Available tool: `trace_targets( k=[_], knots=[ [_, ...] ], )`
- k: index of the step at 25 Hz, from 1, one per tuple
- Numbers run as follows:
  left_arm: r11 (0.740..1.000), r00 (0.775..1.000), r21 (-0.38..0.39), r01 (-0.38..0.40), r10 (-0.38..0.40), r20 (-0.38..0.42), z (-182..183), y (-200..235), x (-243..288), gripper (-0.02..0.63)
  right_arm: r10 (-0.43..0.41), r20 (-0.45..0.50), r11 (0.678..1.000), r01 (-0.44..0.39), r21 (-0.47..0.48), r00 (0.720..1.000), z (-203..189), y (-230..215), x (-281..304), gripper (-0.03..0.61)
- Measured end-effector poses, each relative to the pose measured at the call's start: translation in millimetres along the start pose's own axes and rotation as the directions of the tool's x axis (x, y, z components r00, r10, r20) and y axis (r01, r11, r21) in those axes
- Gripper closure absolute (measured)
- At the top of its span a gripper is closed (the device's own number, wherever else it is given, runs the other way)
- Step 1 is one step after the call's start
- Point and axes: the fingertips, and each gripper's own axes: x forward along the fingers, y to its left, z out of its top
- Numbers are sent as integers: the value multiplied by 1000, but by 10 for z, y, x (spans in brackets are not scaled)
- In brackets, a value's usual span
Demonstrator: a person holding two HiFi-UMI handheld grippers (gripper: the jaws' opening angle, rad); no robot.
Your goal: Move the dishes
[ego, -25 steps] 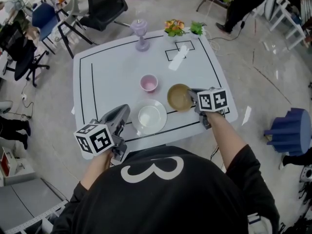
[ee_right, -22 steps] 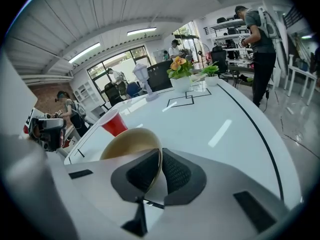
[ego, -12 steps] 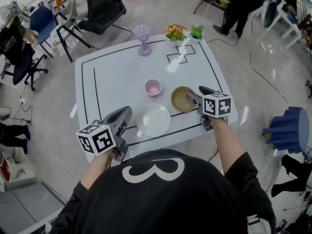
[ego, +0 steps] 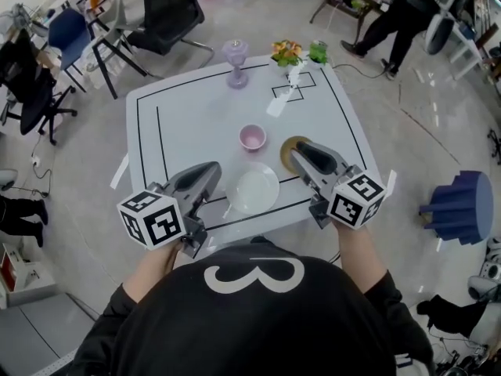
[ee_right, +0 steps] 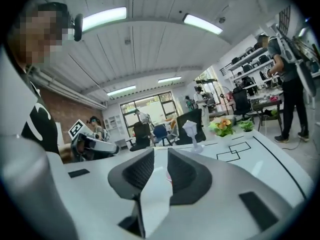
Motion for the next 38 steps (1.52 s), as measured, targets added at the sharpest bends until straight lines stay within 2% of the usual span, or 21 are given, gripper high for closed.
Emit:
trace_targets(
  k=[4, 9, 15, 27, 38],
  knots=[
    [998, 998, 35, 55, -55, 3, 78, -205, -67, 611, 60, 51, 998, -61, 27, 997, 38, 378, -11, 568],
    [991, 994, 81, 104, -105, 7, 119, -382, -191, 611, 96, 85, 995, -99, 28, 992, 56, 687, -16, 569],
    [982, 988, 115, 153, -154, 1, 81, -501, -329, 611, 107, 125, 980, -126, 152, 986, -12, 882, -40, 569],
    [969, 979, 146, 201, -201, -12, 4, -538, -475, 611, 69, 141, 992, -83, 94, 988, -36, 1122, -127, 569],
    [971, 981, 138, 194, -194, -10, -47, -516, -583, 611, 73, 138, 993, -85, 87, 988, -77, 1254, -123, 569]
  ],
)
